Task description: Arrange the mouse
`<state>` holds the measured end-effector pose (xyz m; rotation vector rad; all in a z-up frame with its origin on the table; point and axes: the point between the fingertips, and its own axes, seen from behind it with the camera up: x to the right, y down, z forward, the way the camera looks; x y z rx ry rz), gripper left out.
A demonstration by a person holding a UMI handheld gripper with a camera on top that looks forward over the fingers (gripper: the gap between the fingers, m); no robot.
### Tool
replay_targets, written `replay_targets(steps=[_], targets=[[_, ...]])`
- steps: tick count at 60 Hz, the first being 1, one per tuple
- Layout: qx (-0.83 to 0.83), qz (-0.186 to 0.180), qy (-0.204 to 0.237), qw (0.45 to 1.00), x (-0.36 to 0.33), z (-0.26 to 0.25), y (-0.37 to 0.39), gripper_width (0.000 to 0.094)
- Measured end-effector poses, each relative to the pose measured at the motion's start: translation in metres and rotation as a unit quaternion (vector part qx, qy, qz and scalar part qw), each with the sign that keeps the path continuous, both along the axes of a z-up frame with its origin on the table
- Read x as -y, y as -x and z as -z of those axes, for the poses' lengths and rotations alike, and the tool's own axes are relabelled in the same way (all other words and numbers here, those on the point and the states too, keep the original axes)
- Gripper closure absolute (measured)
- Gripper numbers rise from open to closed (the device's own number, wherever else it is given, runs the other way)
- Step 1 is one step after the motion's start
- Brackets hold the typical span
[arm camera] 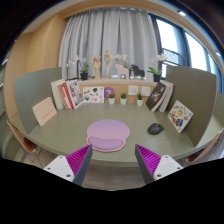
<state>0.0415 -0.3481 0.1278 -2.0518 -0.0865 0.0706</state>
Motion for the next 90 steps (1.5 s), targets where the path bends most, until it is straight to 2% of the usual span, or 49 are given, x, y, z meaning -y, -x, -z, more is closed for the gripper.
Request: replay_targets(steps=[8,9,10,14,20,28,43,64,68,74,83,90], targets=[[0.019,0.018,0.034,0.999,0.006,0.045,-0.037,0.0072],[0.018,0.021,0.04,0.999,0.009,0.029,-0.036,0.0073],[0.02,0.024,0.042,0.999,0.005,0.054,-0.049,0.0071],[0.02,0.04,0.055,0.997,-0.001,0.072,-0.078,0.0071],[0.025,0.063,0.063,0.996,-0.023,0.086,-0.119,0.0071],[0.029,0.077,0.074,0.994,-0.072,0.099,-0.16,0.0074],[0.027,0.078,0.092,0.992,-0.171,0.124,-0.199,0.0076],[0.017,0.046,0.125,0.991,-0.256,0.139,-0.2,0.0088],[0.019,0.033,0.127,0.991,-0.268,0.139,-0.194,0.0122],[0.019,0.016,0.13,0.991,-0.281,0.139,-0.184,0.0234],[0.028,0.01,0.13,0.991,-0.292,0.141,-0.181,0.0413],[0.024,0.007,0.134,0.991,-0.294,0.141,-0.179,0.0436]])
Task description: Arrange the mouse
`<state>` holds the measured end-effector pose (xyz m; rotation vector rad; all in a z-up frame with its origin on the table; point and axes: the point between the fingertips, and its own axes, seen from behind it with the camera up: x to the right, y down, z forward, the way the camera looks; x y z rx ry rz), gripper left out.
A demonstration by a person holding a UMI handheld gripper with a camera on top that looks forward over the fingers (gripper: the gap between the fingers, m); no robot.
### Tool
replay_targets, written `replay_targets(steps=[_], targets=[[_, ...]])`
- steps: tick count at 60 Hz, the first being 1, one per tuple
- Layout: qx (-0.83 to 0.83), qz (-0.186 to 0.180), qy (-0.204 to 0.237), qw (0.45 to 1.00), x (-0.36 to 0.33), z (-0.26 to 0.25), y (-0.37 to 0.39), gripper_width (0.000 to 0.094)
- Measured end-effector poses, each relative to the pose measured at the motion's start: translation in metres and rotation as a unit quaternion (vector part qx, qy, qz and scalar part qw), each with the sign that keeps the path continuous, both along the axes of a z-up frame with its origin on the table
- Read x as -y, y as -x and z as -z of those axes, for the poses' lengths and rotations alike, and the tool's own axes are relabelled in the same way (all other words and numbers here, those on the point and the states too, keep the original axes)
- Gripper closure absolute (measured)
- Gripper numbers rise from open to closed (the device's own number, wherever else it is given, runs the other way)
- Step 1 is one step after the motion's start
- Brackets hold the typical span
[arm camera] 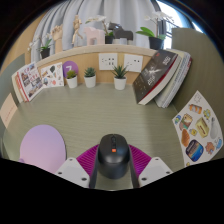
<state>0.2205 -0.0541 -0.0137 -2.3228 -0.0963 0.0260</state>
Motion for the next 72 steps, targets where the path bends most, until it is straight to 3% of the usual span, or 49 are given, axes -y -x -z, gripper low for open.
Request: replay_targets(steps=[12,24,34,43,50,58,72], targets=[[0.009,-0.01,0.014,1.0,0.0,0.001,0.0,0.0563],[0.008,0.017,0.044,0.999,-0.002,-0.011,0.003,0.0577],[0.006,0.049,-0.032,0.998,-0.013,-0.11,0.019,0.0577],[0.008,0.041,-0.119,0.992,-0.008,-0.221,0.073,0.0577],[0.001,0.029,-0.155,0.987,0.009,-0.264,0.128,0.0579],[-0.004,0.019,-0.126,0.992,0.024,-0.226,0.189,0.0577],[-0.006,0.045,-0.009,0.999,0.041,-0.072,0.224,0.058]])
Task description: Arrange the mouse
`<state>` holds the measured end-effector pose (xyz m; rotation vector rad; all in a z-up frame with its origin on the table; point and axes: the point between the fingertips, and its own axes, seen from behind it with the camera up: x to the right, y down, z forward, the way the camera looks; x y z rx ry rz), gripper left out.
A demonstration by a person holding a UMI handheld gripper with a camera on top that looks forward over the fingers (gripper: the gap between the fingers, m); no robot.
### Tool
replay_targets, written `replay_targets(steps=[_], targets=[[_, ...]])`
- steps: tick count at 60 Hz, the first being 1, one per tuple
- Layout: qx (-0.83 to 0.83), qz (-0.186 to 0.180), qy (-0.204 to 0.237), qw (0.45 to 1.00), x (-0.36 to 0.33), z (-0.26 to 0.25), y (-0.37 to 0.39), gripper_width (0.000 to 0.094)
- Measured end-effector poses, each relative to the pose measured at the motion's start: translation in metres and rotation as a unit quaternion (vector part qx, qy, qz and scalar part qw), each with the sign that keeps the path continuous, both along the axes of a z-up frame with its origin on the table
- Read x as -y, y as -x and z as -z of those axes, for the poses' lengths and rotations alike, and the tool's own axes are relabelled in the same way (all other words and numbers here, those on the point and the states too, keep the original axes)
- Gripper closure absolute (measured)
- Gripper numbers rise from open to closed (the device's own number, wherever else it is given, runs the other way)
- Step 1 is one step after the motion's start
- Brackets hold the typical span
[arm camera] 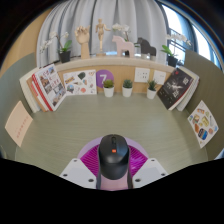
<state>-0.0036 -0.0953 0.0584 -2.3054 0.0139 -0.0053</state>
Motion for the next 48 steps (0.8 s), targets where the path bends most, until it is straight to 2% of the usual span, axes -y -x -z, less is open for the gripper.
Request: replay_targets(steps=[5,13,15,27,28,30,31,32,33,43,48], targets=[[0.004,0.012,0.027,1.0,0.007,0.037,-0.006,0.0579],[0.006,0.019,0.049,0.999,0.012,0.068,-0.016,0.0559],[0.001,0.019,0.04,0.999,0.01,0.066,-0.016,0.0555],[0.013,0.013,0.041,0.999,0.013,0.071,-0.019,0.0407],[0.012,0.016,0.044,0.999,0.013,0.071,-0.02,0.0375],[0.01,0.022,0.051,0.998,0.016,0.069,-0.022,0.0223],[0.009,0.024,0.054,0.998,0.018,0.068,-0.022,0.0195],[0.008,0.026,0.054,0.998,0.02,0.065,-0.023,0.0105],[0.008,0.028,0.053,0.998,0.021,0.061,-0.024,0.0073],[-0.011,0.025,0.012,1.0,0.048,-0.002,-0.024,0.0065],[-0.031,0.019,-0.022,0.999,0.07,-0.046,-0.019,0.0074]])
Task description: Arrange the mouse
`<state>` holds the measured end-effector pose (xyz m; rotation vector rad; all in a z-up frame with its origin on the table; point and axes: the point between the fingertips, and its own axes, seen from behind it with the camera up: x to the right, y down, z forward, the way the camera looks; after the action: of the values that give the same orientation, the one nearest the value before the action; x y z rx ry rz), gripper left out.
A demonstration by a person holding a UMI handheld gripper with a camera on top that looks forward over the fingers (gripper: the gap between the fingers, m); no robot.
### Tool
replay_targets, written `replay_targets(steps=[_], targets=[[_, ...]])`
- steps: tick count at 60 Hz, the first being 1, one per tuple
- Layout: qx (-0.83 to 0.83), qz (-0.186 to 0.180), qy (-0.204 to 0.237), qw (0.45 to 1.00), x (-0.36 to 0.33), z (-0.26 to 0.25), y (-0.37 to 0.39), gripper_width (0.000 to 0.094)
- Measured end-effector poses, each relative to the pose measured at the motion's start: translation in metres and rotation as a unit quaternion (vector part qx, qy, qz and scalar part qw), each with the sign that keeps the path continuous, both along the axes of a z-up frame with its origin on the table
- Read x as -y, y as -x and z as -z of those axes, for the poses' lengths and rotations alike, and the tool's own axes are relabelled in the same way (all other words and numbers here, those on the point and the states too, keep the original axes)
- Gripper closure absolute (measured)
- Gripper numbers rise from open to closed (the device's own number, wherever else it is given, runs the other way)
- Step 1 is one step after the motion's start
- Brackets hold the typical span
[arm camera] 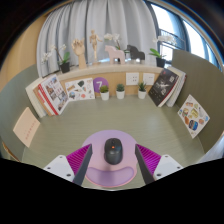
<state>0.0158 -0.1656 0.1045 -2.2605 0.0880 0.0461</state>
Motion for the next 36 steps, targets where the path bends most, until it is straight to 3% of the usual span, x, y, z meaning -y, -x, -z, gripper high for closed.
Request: replay_targets(steps=[17,25,36], targets=[[0.0,-0.03,-0.087,0.996,0.093,-0.11,0.003,0.0079],[-0.002,-0.034,-0.117,0.993,0.126,-0.133,0.002,0.0078],[-0.002,-0.044,-0.114,0.993,0.162,-0.131,-0.005,0.0082]])
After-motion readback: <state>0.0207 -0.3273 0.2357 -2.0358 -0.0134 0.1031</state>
